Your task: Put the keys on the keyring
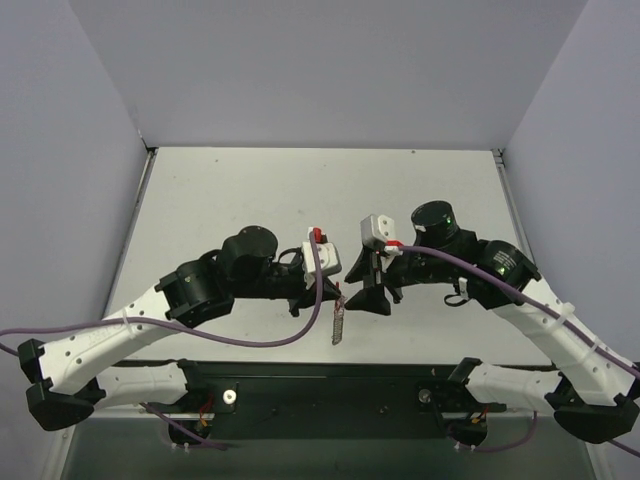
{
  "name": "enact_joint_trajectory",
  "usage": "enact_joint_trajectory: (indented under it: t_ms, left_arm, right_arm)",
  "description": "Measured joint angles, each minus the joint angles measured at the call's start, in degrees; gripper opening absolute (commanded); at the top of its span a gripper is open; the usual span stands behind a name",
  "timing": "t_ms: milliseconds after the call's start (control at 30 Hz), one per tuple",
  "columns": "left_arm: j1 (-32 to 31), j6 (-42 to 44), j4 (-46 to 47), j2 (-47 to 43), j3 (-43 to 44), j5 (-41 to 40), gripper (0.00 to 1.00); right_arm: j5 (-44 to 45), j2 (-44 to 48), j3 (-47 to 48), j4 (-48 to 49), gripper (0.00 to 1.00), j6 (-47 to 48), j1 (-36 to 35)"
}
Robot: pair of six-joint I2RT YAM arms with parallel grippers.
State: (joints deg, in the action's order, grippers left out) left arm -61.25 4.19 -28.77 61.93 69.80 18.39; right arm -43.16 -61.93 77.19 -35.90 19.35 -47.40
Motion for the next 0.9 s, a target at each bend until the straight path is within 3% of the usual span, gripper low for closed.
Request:
enact_joint_trajectory:
  t_ms: [167,300,633,900]
  left_arm:
    - [0.11,-0.59,0.04,-0.57,-1.42,-0.92,0.00]
    - [0.11,-0.68,0.79,-1.55,-2.32,-1.46,0.00]
    - [0.11,-1.22,6.45,-6.71,-6.21,-1.70,0.00]
    - [0.11,-2.38,11.93,-8.46,-6.80,-1.70,0.00]
  right_arm:
    - [0.15,2.36,-1.66,2.54,0.59,-0.90,0.70]
    - [0.09,2.93,-2.43,3.54,0.59,-1.42,1.38]
    - [-1.57,1.73,-3.08,4.48,0.49,-1.79,2.14]
    - [-3.63,0.15,-3.21,6.03,0.48,-2.60,2.47]
